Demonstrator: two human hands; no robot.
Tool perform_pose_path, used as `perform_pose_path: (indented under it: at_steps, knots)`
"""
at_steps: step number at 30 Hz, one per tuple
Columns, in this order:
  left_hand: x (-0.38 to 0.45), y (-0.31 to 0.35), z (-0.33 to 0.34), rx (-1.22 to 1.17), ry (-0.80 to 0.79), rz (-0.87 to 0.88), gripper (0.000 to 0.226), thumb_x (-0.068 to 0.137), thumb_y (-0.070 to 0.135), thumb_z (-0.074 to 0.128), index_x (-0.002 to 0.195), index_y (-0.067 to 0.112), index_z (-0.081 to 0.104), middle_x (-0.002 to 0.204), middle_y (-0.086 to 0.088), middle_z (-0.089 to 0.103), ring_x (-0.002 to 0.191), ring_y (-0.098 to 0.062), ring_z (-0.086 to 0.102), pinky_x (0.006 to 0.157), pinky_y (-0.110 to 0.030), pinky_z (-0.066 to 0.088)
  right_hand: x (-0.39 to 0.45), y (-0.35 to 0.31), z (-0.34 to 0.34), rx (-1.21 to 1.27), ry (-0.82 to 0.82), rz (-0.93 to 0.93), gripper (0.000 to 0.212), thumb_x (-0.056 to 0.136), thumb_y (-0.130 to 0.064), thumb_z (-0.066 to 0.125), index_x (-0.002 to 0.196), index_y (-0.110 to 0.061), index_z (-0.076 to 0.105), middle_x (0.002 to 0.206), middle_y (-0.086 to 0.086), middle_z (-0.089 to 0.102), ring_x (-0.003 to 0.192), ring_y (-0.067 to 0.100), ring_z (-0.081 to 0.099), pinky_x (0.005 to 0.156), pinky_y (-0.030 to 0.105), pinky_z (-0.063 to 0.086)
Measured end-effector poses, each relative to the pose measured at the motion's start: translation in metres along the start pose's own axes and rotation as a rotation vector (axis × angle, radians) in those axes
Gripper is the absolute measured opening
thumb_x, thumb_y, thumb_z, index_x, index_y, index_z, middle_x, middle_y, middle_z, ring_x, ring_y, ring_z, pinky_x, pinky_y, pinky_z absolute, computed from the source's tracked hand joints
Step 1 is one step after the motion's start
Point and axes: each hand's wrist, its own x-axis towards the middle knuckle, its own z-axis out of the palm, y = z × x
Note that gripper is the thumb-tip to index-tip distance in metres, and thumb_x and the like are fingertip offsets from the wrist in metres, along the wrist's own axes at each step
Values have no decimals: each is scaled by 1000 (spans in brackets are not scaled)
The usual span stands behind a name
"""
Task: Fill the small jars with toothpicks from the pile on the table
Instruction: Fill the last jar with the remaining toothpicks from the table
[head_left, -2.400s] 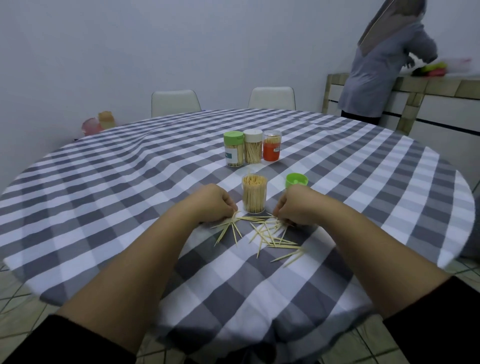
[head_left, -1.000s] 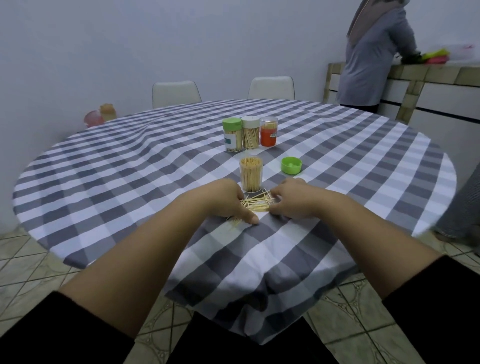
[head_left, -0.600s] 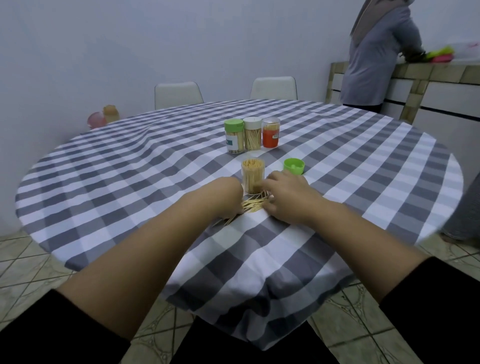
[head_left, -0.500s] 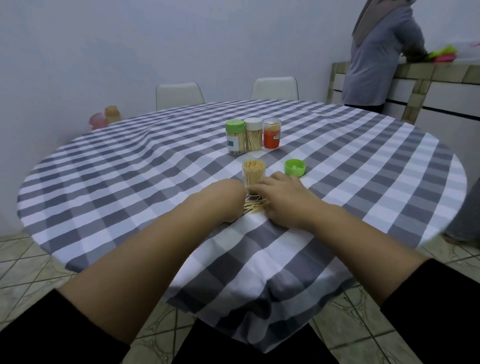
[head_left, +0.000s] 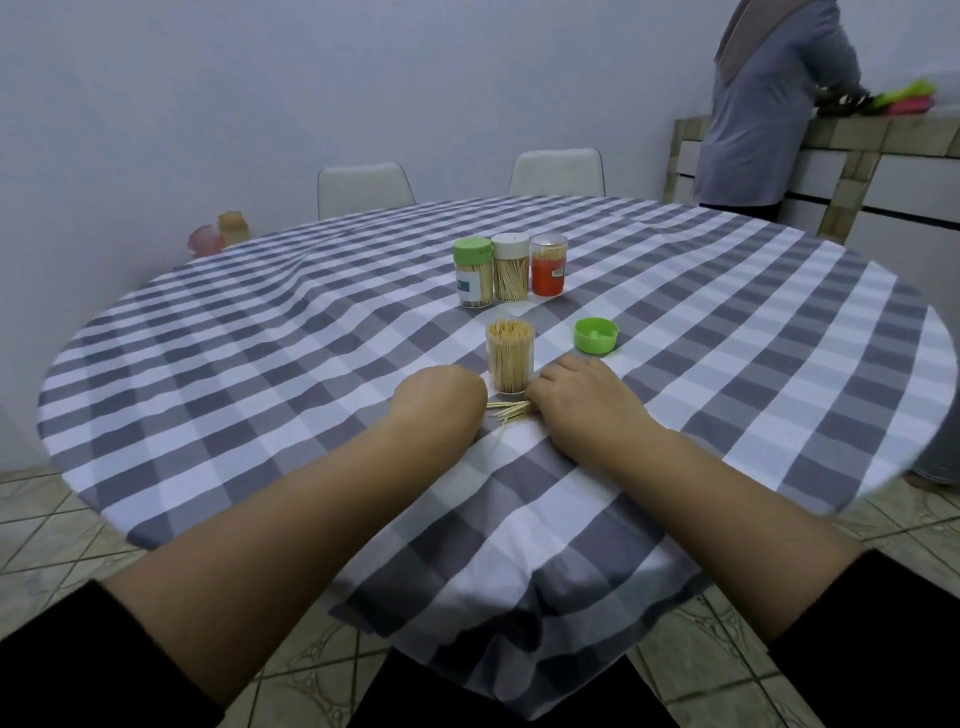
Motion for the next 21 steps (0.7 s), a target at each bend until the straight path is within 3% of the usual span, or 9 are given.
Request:
perform_pose_path:
  at_steps: [4,7,9,11,15,18,21]
  knots:
    - [-2,-12,9,41,79,57,24,94,18,55,116,10,58,86,-3,49,79,-17,51,70,-24,42,1,3,-2,-15,-10,17,25,98,-18,37,115,-18,55,115,3,61,109,21,52,90,32,37]
    - [0,-17,14,58,97,65,25,94,19,54,117,11,59,95,-5,54,84,-17,54,72,-24,41,2,8,-10,56,-22,124,20,98,-17,38,112,-20,52,108,3,62,96,20,52,89,32,35]
    - [3,-18,17,66,109,66,28,95,20,53,121,10,59,106,-8,57,90,-18,56,75,-24,43,3,12,-17,214,-53,230,18,99,-18,37,107,-21,52,103,2,61,88,19,46,83,30,35]
    - [5,-18,20,67,136,68,29,96,19,51,122,9,58,110,-10,54,86,-18,51,75,-25,43,7,15,-23,483,-46,335,17,100,-18,36,100,-21,53,100,0,62,88,20,52,77,31,42]
    - [13,-23,22,7,166,43,29,96,15,52,124,9,57,110,-9,51,80,-17,47,73,-25,43,26,20,-33,1030,164,441,17,100,-15,39,96,-17,56,89,0,62,85,18,58,77,32,47]
    - [21,-30,21,-123,182,-11,31,93,12,57,124,11,57,112,-7,53,87,-18,56,83,-28,51,41,20,-46,1213,285,465,17,101,-15,39,99,-16,56,90,0,64,88,18,58,78,29,45]
    - [28,-37,15,-287,218,-98,24,93,9,55,116,10,61,103,-5,54,86,-20,56,80,-28,49,54,17,-47,1279,324,490,16,101,-17,39,98,-21,55,95,-2,66,98,29,59,83,36,46]
